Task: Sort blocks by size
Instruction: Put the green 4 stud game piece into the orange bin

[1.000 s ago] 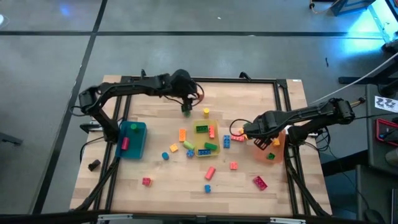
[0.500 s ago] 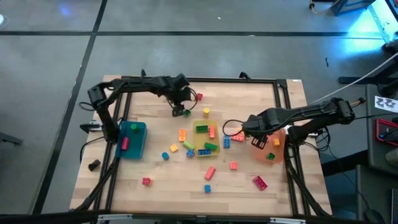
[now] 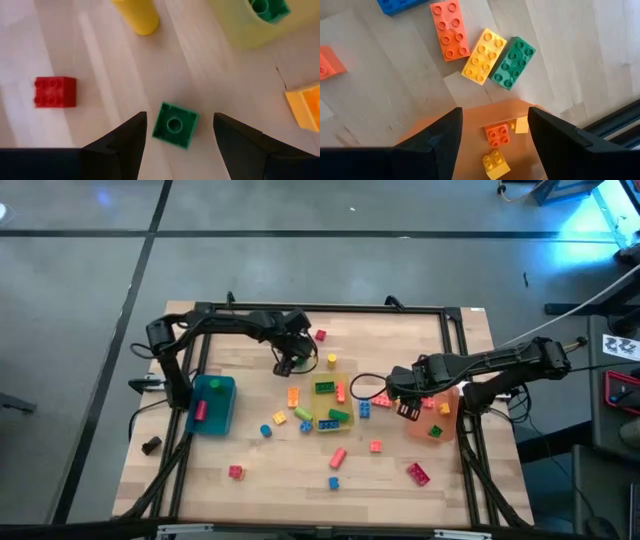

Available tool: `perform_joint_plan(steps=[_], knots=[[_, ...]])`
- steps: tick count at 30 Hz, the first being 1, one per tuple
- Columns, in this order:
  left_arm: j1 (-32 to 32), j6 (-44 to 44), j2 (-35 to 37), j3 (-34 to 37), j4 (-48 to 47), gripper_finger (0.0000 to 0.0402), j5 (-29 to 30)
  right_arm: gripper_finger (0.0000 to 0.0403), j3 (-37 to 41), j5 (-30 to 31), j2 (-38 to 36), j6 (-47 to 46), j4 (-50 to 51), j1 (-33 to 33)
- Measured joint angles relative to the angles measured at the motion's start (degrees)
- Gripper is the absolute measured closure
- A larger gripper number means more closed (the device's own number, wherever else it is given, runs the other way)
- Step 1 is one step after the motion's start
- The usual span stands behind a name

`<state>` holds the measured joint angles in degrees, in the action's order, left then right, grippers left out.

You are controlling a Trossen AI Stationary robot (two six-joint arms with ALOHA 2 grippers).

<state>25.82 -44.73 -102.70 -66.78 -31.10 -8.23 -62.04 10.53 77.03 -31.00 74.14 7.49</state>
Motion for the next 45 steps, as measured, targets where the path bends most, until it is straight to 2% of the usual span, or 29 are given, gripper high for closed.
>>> perform_joint_plan(steps=[8, 14, 18, 25, 30, 33, 38, 42, 45], knots=[[0.1, -0.8, -4.9, 0.0, 0.7, 0.0186, -0.4, 0.0175, 0.0, 0.0, 0.0, 0.0, -0.6, 0.0], [0.0, 0.4, -6.6, 0.0, 2.6, 0.0191, 1.9, 0.0175, 0.0, 0.0, 0.0, 0.0, -1.6, 0.0], [0.0, 0.4, -6.6, 0.0, 2.5, 0.0224, 2.3, 0.0175, 0.0, 0.0, 0.0, 0.0, -3.9, 0.0], [0.0, 2.6, -6.6, 0.0, 1.6, 0.0314, 2.4, 0.0175, 0.0, 0.0, 0.0, 0.0, -6.0, 0.0], [-0.4, 3.8, -6.6, 0.0, 2.2, 0.0334, 3.4, 0.0175, 0.0, 0.0, 0.0, 0.0, -6.0, 0.0], [-1.3, 5.5, -6.6, 0.0, 3.3, 0.0324, 7.4, 0.0175, 0.0, 0.0, 0.0, 0.0, -6.0, 0.0], [-3.3, 7.8, -6.6, -0.2, 4.6, 0.0273, 15.6, 0.0175, 0.0, 0.0, 0.0, 0.0, -6.0, 0.0], [-5.0, 10.5, -6.6, -1.9, 3.0, 0.0233, 18.3, 0.0175, 0.0, 0.0, 0.0, 0.0, -6.0, 0.0], [-6.2, 16.2, -6.6, -3.7, 1.0, 0.0214, 19.3, 0.0175, 0.0, 0.0, 0.0, 0.0, -6.0, 0.0]])
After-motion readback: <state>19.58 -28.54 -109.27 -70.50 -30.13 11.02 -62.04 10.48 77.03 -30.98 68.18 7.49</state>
